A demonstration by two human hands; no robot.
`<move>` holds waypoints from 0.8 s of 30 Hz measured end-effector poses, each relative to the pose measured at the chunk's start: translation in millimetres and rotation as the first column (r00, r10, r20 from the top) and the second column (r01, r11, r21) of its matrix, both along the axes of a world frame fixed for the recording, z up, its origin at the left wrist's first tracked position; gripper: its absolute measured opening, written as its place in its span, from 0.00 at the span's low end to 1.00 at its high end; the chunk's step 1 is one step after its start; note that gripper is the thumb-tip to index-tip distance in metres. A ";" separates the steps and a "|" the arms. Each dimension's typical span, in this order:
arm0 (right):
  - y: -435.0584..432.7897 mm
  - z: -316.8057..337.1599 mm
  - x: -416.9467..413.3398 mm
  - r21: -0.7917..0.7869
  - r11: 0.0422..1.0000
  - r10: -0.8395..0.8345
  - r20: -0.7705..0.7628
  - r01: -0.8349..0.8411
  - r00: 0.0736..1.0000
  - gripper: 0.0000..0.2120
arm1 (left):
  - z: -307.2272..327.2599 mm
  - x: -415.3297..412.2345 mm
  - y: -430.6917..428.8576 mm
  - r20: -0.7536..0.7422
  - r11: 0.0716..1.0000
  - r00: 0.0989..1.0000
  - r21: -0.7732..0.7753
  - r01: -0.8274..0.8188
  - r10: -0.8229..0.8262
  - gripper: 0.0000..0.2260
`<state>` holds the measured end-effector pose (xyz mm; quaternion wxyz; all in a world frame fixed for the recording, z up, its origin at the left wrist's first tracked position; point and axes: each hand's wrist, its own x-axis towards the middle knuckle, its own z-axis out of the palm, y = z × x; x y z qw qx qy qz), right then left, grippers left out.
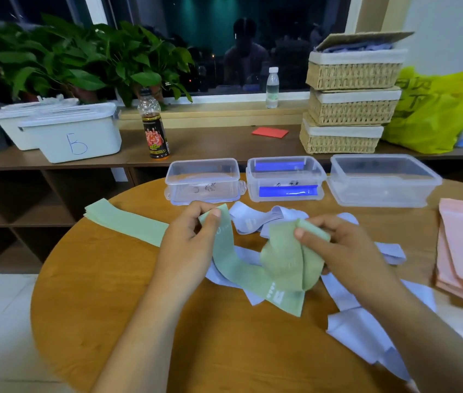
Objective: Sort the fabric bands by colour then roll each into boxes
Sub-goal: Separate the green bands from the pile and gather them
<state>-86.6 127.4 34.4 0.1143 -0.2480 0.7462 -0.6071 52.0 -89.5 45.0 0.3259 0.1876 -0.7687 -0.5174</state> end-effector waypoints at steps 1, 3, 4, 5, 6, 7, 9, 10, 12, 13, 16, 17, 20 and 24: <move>0.2 -12.7 0.6 0.035 0.999 -0.011 -0.009 0.011 1.000 0.03 | -2.3 -0.8 0.7 0.012 1.000 1.000 -0.005 0.005 -0.005 0.09; 5.3 -36.4 -2.2 0.154 0.985 -0.053 -0.148 0.076 0.988 0.09 | -6.2 -2.1 1.6 0.027 1.000 1.000 -0.023 0.010 -0.009 0.09; 8.6 -44.2 -3.8 0.231 0.965 -0.060 -0.269 0.125 0.961 0.12 | -7.9 -2.8 1.9 0.030 1.000 1.000 -0.027 0.009 -0.009 0.08; 10.8 -49.5 -5.0 0.288 0.943 -0.046 -0.383 0.166 0.923 0.15 | -9.9 -3.9 1.4 0.029 1.000 1.000 -0.029 0.008 -0.007 0.08; 12.2 -52.2 -5.3 0.319 0.928 -0.021 -0.475 0.194 0.880 0.17 | -11.7 -4.9 1.3 0.030 1.000 1.000 -0.030 0.007 -0.006 0.08; 12.5 -52.8 -4.9 0.328 0.919 0.000 -0.553 0.217 0.833 0.18 | -13.4 -6.1 1.4 0.033 0.999 0.999 -0.034 0.006 -0.004 0.08; 11.7 -51.9 -3.8 0.319 0.914 0.029 -0.667 0.250 0.745 0.18 | -16.2 -7.8 1.9 0.046 0.999 0.999 -0.041 0.004 -0.002 0.08; 11.1 -51.1 -3.0 0.313 0.914 0.036 -0.697 0.258 0.716 0.18 | -17.0 -8.6 2.0 0.051 0.999 0.999 -0.047 0.003 0.000 0.08; 11.6 -50.1 -2.0 0.309 0.911 0.043 -0.731 0.273 0.681 0.17 | -18.3 -10.2 3.2 0.056 0.998 0.998 -0.061 -0.003 0.007 0.08; 12.5 -48.4 -1.9 0.304 0.909 0.041 -0.745 0.285 0.666 0.16 | -18.7 -10.7 3.7 0.057 0.997 0.998 -0.072 -0.007 0.011 0.08; 21.7 -35.2 -2.1 0.311 0.920 0.084 -0.750 0.238 0.656 0.08 | -19.4 -11.5 5.7 0.059 0.994 0.998 -0.111 -0.019 0.025 0.08; 26.9 -29.8 -1.2 0.349 0.921 0.151 -0.729 0.172 0.668 0.07 | -19.5 -11.3 6.5 0.057 0.993 0.998 -0.117 -0.016 0.023 0.08; 39.7 -25.5 2.2 0.579 0.815 0.446 -0.630 0.002 0.635 0.10 | -18.9 -10.5 8.8 0.045 0.993 0.999 -0.119 -0.014 0.020 0.08; 44.1 -40.6 -3.7 0.701 0.712 0.551 -0.524 -0.038 0.649 0.19 | -17.8 -11.1 12.6 0.051 0.991 0.999 -0.137 0.002 0.005 0.08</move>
